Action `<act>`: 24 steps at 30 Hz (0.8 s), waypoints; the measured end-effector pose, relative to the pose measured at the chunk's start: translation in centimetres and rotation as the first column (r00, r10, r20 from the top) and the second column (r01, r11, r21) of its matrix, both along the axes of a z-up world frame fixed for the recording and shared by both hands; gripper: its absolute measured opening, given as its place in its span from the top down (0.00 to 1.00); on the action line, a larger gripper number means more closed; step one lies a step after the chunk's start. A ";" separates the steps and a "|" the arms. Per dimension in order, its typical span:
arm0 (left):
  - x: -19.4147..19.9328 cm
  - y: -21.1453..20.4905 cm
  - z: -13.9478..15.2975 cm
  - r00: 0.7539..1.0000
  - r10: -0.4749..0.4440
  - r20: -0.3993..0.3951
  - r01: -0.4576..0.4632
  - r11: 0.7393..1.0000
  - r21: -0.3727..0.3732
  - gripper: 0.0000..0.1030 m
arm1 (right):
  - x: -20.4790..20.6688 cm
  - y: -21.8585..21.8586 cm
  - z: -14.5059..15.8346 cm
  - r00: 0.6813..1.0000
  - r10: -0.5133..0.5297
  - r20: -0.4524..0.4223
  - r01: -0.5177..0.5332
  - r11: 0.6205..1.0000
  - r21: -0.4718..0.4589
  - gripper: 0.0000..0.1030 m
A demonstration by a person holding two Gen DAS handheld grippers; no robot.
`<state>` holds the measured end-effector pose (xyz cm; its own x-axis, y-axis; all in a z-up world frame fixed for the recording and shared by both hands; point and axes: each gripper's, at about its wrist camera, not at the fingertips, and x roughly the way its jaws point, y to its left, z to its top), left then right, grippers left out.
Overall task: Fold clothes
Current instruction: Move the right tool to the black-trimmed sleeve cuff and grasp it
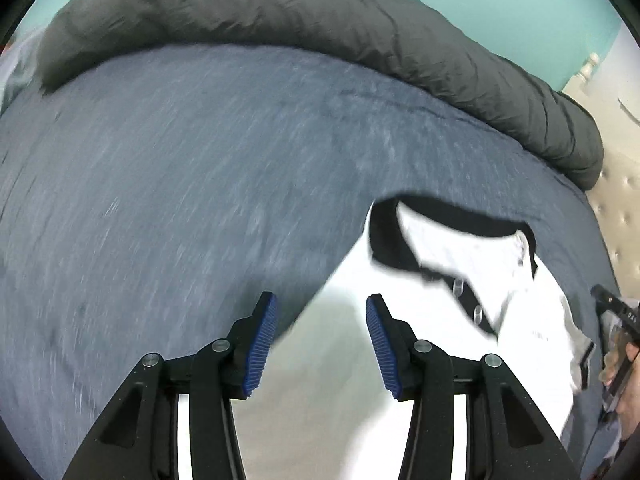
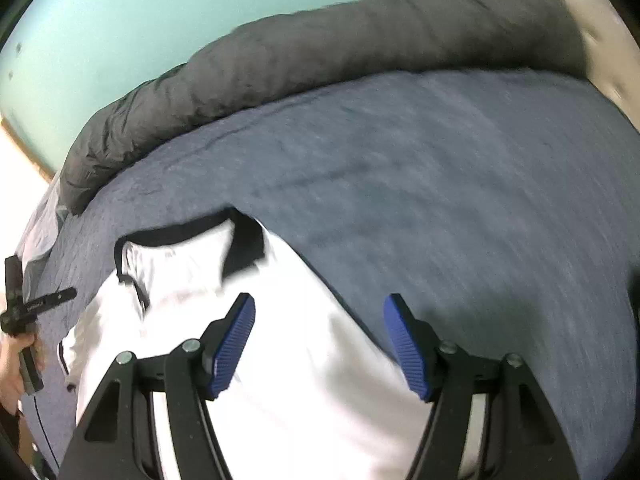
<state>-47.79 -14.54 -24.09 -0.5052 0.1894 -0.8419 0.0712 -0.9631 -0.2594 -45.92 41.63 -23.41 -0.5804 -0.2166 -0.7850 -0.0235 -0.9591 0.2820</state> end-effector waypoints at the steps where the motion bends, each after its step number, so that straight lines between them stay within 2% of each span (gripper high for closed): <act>1: 1.5 -0.5 0.0 1.000 0.009 0.002 -0.009 1.000 0.008 0.51 | 1.7 1.0 -0.1 1.000 -0.021 -0.001 0.021 1.000 -0.007 0.34; 8: 11.7 -3.1 -0.3 0.998 0.059 -0.012 -0.059 0.996 0.063 0.46 | 11.3 6.5 -1.3 0.984 -0.178 0.017 0.178 0.977 -0.116 0.34; 11: 15.4 -3.3 -0.4 0.998 0.063 -0.026 -0.061 0.996 0.063 0.45 | 13.3 6.7 -1.5 0.984 -0.175 0.018 0.176 0.971 -0.159 0.34; 16: 21.0 -3.2 -0.8 0.996 0.068 -0.050 -0.064 0.995 0.075 0.40 | 14.4 5.4 -2.3 0.986 -0.157 0.051 0.164 0.971 -0.176 0.34; 20: 23.6 -3.1 -2.2 0.996 0.074 -0.041 -0.070 0.994 0.083 0.37 | 14.2 4.1 -2.6 0.988 -0.141 0.057 0.148 0.976 -0.157 0.34; 24: 24.5 -3.6 -4.0 0.995 0.095 -0.020 -0.092 0.990 0.111 0.36 | 13.3 2.7 -3.4 0.989 -0.124 0.077 0.133 0.983 -0.127 0.34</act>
